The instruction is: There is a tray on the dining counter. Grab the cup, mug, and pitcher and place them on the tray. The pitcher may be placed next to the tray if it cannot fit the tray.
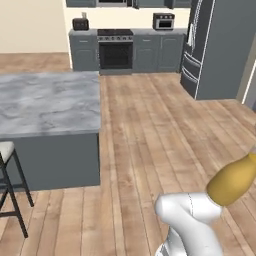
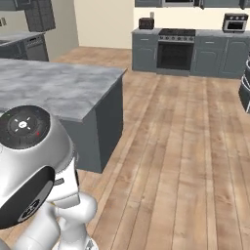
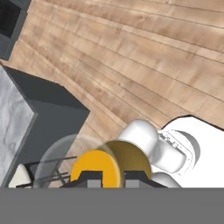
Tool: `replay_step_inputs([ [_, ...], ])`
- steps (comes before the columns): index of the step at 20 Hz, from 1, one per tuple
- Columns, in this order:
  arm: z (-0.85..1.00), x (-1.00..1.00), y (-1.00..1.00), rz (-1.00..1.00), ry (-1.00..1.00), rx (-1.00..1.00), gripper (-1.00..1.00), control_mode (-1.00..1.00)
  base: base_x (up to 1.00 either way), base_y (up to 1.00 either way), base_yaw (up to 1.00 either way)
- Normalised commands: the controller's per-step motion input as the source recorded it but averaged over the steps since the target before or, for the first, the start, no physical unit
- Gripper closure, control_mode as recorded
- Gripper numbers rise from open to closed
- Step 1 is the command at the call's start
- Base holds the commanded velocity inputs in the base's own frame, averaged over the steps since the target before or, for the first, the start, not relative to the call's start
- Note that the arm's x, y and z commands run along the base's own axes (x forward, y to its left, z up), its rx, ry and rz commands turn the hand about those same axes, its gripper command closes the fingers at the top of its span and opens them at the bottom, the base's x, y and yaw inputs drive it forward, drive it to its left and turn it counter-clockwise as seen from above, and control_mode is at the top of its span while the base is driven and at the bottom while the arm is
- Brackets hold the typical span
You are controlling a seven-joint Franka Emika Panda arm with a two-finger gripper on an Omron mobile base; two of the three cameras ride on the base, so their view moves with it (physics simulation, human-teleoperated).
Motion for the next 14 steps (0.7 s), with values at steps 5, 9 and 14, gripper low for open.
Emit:
replay_step_inputs([
  [5,0.00,0.00,0.00,0.00,0.00,0.00,1.00,1.00,-0.65,1.00,-0.18],
  [9,0.00,0.00,0.00,0.00,0.00,0.00,1.00,1.00,-0.60,1.00,-0.16],
  [14,0.00,0.00,0.00,0.00,0.00,0.00,1.00,1.00,-0.28,1.00,-0.15],
])
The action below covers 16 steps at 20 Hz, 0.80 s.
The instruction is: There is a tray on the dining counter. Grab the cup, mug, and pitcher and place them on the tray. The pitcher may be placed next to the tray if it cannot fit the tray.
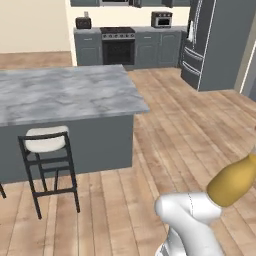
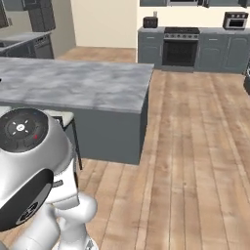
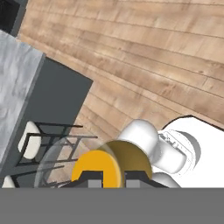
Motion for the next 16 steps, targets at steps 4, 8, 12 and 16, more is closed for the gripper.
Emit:
replay_step_inputs([
  [4,0.00,0.00,0.00,0.00,0.00,0.00,1.00,1.00,-0.16,1.00,-0.14],
  [8,0.00,0.00,0.00,0.00,0.00,0.00,1.00,1.00,-0.06,1.00,-0.08],
  [12,0.00,0.00,0.00,0.00,0.00,0.00,1.00,1.00,-0.05,1.00,-0.02],
  [16,0.00,0.00,0.00,0.00,0.00,0.00,1.00,1.00,-0.07,1.00,0.00],
])
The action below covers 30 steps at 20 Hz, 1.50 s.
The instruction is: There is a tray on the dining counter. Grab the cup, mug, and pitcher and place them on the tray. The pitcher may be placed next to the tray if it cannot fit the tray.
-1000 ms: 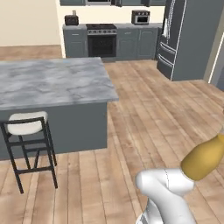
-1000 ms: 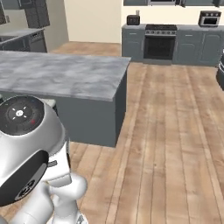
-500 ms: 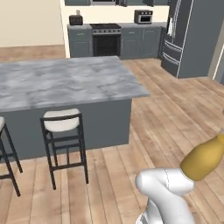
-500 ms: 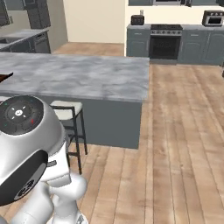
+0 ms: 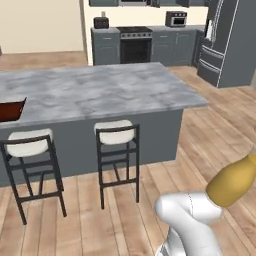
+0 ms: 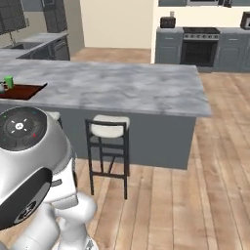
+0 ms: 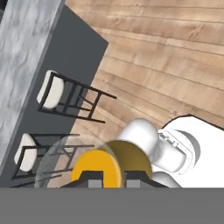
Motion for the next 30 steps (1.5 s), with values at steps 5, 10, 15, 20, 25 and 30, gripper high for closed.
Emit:
replay_step_inputs([
  [5,0.00,0.00,0.00,0.00,0.00,0.00,1.00,1.00,-0.07,1.00,0.00],
  [10,0.00,0.00,0.00,0.00,0.00,0.00,1.00,1.00,-0.01,1.00,0.00],
  [15,0.00,0.00,0.00,0.00,0.00,0.00,1.00,1.00,0.11,1.00,-0.01],
  [20,0.00,0.00,0.00,0.00,0.00,0.00,1.00,1.00,0.86,1.00,-0.01],
  [25,0.00,0.00,0.00,0.00,0.00,0.00,1.00,1.00,1.00,0.79,-0.02],
  [30,0.00,0.00,0.00,0.00,0.00,0.00,1.00,1.00,1.00,0.48,-0.02],
])
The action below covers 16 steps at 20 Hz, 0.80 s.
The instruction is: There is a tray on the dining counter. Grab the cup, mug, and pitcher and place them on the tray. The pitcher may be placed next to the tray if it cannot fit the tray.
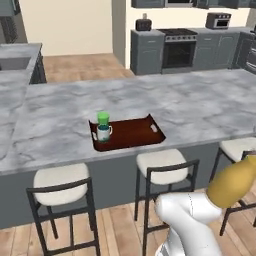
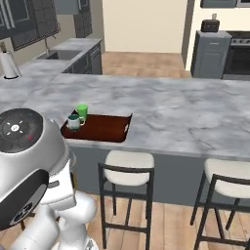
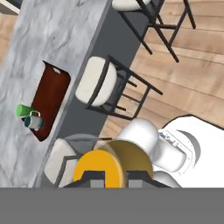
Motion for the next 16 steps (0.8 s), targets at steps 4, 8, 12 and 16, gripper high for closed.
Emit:
replay_step_inputs([
  [4,0.00,0.00,0.00,0.00,0.00,0.00,1.00,1.00,1.00,0.18,-0.03],
  [8,0.00,0.00,0.00,0.00,0.00,0.00,1.00,1.00,1.00,0.04,-0.03],
  [12,0.00,0.00,0.00,0.00,0.00,0.00,1.00,1.00,0.97,0.14,-0.03],
  [16,0.00,0.00,0.00,0.00,0.00,0.00,1.00,1.00,0.88,0.04,-0.08],
])
